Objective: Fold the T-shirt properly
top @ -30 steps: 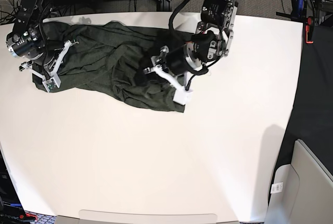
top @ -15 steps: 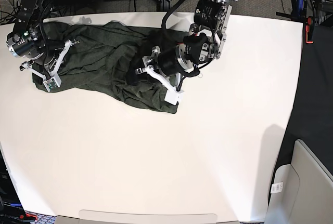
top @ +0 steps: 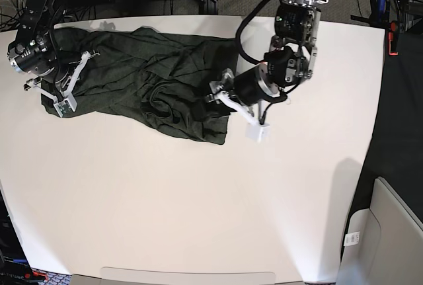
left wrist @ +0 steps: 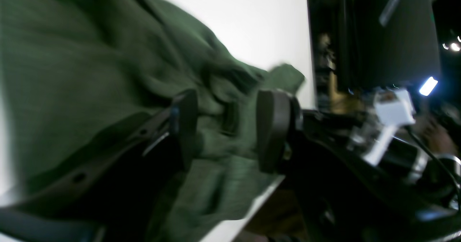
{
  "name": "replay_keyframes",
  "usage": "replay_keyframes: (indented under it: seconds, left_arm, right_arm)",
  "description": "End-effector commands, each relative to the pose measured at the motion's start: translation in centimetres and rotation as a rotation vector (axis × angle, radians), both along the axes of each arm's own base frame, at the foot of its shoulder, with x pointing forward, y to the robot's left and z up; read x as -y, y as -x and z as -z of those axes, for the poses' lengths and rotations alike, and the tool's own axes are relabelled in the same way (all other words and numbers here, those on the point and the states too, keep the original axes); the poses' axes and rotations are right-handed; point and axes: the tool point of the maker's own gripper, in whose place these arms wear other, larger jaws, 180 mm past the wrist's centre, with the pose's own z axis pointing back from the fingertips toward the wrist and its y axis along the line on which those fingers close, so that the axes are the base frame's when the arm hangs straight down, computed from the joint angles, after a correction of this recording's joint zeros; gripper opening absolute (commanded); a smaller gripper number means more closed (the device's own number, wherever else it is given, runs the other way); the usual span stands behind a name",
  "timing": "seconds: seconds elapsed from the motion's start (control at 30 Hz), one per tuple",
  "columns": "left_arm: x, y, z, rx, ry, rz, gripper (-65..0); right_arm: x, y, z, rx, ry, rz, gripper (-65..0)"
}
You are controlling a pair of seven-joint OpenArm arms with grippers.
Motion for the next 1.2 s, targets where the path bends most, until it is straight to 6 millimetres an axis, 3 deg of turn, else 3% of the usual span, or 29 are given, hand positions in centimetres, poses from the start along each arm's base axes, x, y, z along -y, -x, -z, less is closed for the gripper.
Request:
replay_keyframes:
  seconds: [0.0,0.1,0.2,0.3,0.43,0.57,1.17]
  left_arm:
    - [-0.9,-0.2,-1.0,0.029,0.009,-0.016,-40.3]
    - [-3.2,-0.1,-1.6,0.056,-0.017,-0.058,-40.6]
    - [-3.7,0.4,-1.0,0.046,-0.037,-0.056,-40.6]
    - [-3.1,1.3,-0.3,0.022,-0.033,-0.043,-40.6]
    - [-0.6,2.7,0.0,0.008,-0.025,0.034,-40.6]
    - [1.4,4.0,1.6,-0.036,-0.026,0.093,-40.7]
    - [1.1,3.3,2.2,-0.025,-0.025,0.049,-44.4]
  right_arm:
    - [0.4,-0.5,-0.9,0.032,0.013,-0.005,-65.0]
    - [0.3,-0.5,-0.9,0.032,0.012,-0.005,-65.0]
    - [0.2,-0.6,-0.9,0.035,0.009,-0.005,-65.0]
    - [0.2,-0.7,-1.0,0.038,0.009,-0.005,-65.0]
    - [0.2,-0.7,-1.0,0.038,0.009,-0.005,-65.0]
    - [0.2,-0.6,-0.9,0.035,0.009,-0.005,-65.0]
    - [0.2,-0.7,-1.0,0.038,0.007,-0.004,-65.0]
